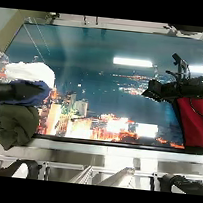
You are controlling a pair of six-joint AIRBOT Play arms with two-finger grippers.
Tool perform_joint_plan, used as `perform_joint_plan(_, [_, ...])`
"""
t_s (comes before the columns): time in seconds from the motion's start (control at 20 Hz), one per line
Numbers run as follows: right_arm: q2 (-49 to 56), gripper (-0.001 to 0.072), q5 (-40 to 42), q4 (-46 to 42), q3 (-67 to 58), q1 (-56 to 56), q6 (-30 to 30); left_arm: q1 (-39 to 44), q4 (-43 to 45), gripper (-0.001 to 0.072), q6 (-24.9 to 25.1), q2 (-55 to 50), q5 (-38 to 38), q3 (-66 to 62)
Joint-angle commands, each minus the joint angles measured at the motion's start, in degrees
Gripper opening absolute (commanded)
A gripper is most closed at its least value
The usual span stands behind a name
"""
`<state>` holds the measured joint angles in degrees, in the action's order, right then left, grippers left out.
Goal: Fold the shirts.
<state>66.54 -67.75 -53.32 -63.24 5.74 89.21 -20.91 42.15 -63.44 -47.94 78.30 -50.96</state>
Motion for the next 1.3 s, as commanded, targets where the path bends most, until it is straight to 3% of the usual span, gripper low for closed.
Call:
perform_joint_plan(0.0, [-0.04, 0.0018, 0.0, 0.0, 0.02, 0.04, 0.0, -0.09, 14.01, 0.072, -3.3, -10.82, -2.93, -12.96])
perform_joint_plan(0.2, [-0.02, 0.0018, 0.0, 0.0, 0.02, 0.04, 0.0, -3.52, 22.91, 0.072, -8.22, -22.56, -8.85, -22.69])
perform_joint_plan(0.6, [-0.04, 0.0018, 0.02, 0.02, 0.02, 0.07, 0.0, -13.62, 22.86, 0.0715, -8.17, -44.46, -20.44, -35.26])
perform_joint_plan(0.95, [-0.04, 0.0019, 0.04, 0.0, 0.02, 0.04, -0.02, -11.87, 22.51, 0.0709, -8.22, -60.76, -23.96, -40.87])
perform_joint_plan(1.0, [-0.04, 0.0019, 0.04, -0.02, 0.02, 0.07, -0.07, -10.93, 22.08, 0.0587, -8.26, -62.51, -22.77, -42.6])
perform_joint_plan(1.05, [-0.04, 0.0018, 0.04, 0.0, 0.02, 0.04, -0.07, -9.94, 22.05, 0.0351, -8.24, -63.67, -21.38, -44.65])
perform_joint_plan(1.1, [-0.04, 0.0018, 0.04, 0.0, 0.02, 0.04, -0.07, -8.98, 22.21, 0.0032, -8.22, -64.41, -19.15, -47.3])
perform_joint_plan(1.25, [-0.04, 0.0019, 0.02, 0.0, 0.02, 0.07, -0.07, -5.9, 22.14, 0.0, -8.26, -63.98, -12.22, -56.7])
